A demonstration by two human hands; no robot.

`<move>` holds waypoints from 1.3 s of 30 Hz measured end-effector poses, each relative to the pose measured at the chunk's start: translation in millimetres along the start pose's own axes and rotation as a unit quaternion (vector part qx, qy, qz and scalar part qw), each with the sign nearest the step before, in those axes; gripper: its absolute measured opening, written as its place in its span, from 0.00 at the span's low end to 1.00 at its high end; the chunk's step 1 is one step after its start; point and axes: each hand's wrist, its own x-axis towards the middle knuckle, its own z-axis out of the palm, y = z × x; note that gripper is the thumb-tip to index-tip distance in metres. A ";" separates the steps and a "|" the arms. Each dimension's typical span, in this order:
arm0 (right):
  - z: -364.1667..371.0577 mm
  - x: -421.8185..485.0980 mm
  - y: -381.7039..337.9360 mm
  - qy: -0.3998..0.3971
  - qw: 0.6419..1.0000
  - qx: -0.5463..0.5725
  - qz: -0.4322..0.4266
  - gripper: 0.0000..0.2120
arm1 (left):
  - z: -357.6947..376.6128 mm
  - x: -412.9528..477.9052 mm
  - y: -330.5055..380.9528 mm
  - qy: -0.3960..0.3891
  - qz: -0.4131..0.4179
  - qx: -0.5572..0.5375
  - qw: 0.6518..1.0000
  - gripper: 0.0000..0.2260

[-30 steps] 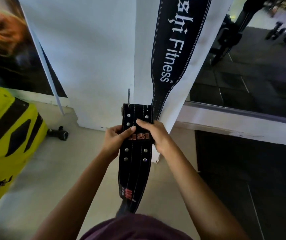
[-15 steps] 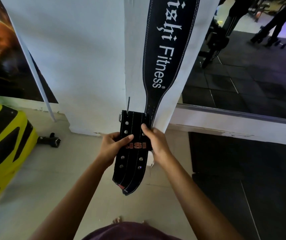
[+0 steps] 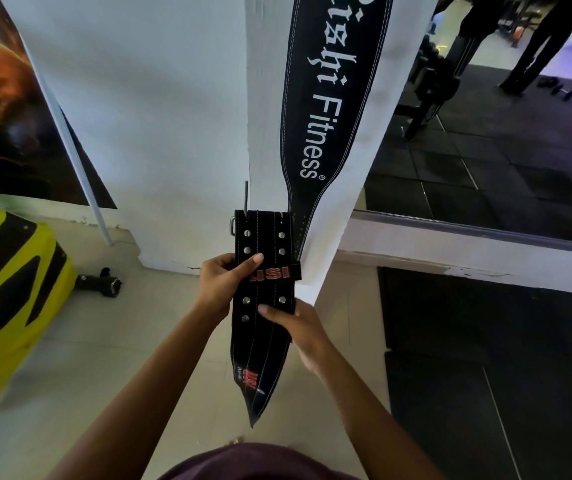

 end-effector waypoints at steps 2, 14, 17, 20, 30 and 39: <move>1.0 -4.7 4.9 0.005 1.000 0.015 0.005 0.18 | -0.8 -0.6 -2.6 -0.004 -0.007 0.002 1.000 0.12; -14.9 25.4 -53.7 0.078 0.992 0.068 -0.069 0.17 | 7.6 -17.5 -11.4 -0.056 -0.002 0.012 0.998 0.12; -18.7 19.2 -48.7 -0.016 0.996 0.052 -0.066 0.15 | 5.3 -20.0 -13.6 -0.043 0.005 0.012 0.999 0.09; -21.9 14.3 -38.7 -0.043 0.997 0.038 -0.055 0.20 | 0.9 -21.1 -15.8 -0.043 -0.002 0.022 0.999 0.06; -12.2 7.3 -28.4 0.042 0.995 0.022 -0.087 0.21 | 9.4 23.0 43.0 -0.104 -0.103 0.079 0.986 0.12; -30.6 1.5 -56.9 0.096 0.985 0.074 -0.126 0.15 | -16.2 -22.6 -46.0 -0.242 -0.103 0.152 0.953 0.18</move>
